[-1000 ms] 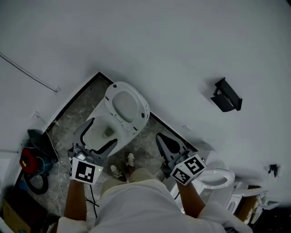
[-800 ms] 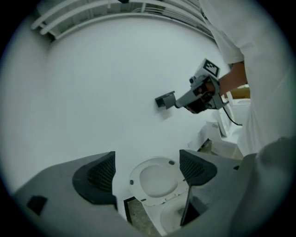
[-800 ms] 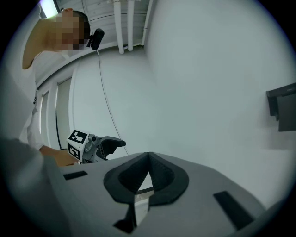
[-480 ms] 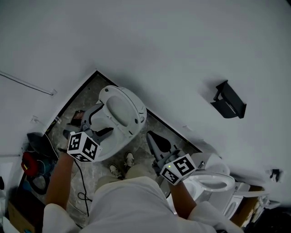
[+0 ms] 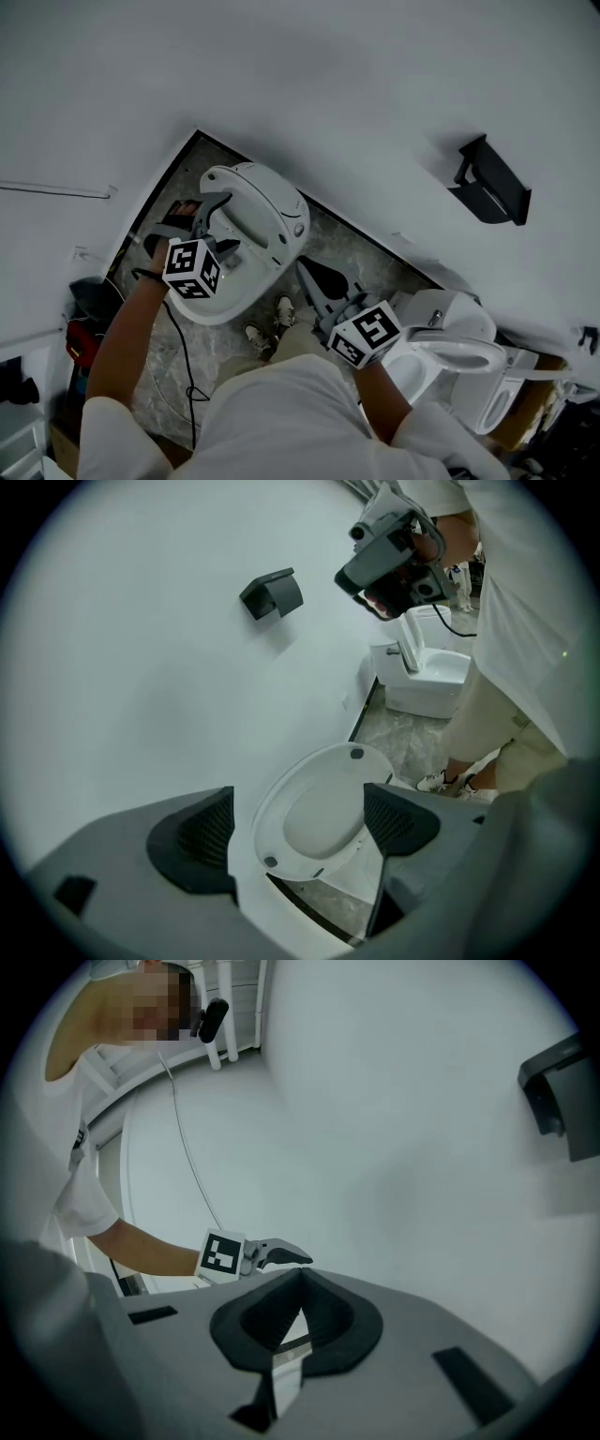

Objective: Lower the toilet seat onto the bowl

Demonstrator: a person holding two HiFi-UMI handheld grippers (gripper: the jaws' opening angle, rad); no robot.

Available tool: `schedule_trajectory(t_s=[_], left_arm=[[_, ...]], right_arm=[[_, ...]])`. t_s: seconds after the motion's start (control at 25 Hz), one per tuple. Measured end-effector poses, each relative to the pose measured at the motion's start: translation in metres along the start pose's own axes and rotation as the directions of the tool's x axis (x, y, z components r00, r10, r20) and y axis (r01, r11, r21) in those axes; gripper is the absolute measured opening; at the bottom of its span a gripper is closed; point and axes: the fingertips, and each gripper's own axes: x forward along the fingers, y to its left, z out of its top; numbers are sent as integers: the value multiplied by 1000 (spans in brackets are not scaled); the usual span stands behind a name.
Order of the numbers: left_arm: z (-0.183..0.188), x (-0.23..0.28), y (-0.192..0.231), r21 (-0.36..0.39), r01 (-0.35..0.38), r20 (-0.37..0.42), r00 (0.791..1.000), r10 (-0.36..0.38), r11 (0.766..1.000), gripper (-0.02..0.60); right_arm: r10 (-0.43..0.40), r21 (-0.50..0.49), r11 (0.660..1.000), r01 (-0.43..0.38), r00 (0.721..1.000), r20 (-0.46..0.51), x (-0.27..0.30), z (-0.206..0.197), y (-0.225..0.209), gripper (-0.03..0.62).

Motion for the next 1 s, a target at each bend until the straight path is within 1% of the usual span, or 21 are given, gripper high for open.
schedule_trajectory(t_s=[0.08,0.16,0.28,0.36,0.48,0.68,0.88,1.0], left_arm=[[-2,14,7,18,7,-16,1000,-7,1000,416],[-4,33,10,67,28,-43,999,-25,997,416],[-9,59,8,145,66,-87,995,-54,987,416],[-17,73,5,177,92,-121,990,-71,980,416],[-24,91,3,191,121,-163,982,-90,974,416],[-30,107,1,206,142,-206,973,-99,968,416],[-30,110,-2,173,107,-193,978,-73,979,416],[-30,110,-4,175,112,-203,976,-76,978,416]], right_arm=[[-6,11,1000,6,1000,1,-2,-3,-5,-2],[-19,28,999,19,1000,-1,-5,-8,-13,-2],[-40,53,998,40,999,-9,-10,-18,-26,-2],[-51,70,996,52,999,-13,-13,-26,-33,-2],[-71,96,993,72,997,-21,-18,-36,-46,-2],[-85,131,988,87,996,-22,-19,-48,-59,-2],[-57,131,990,59,998,-18,-15,-51,-60,-2],[-46,142,989,48,999,-20,-12,-59,-62,-2]])
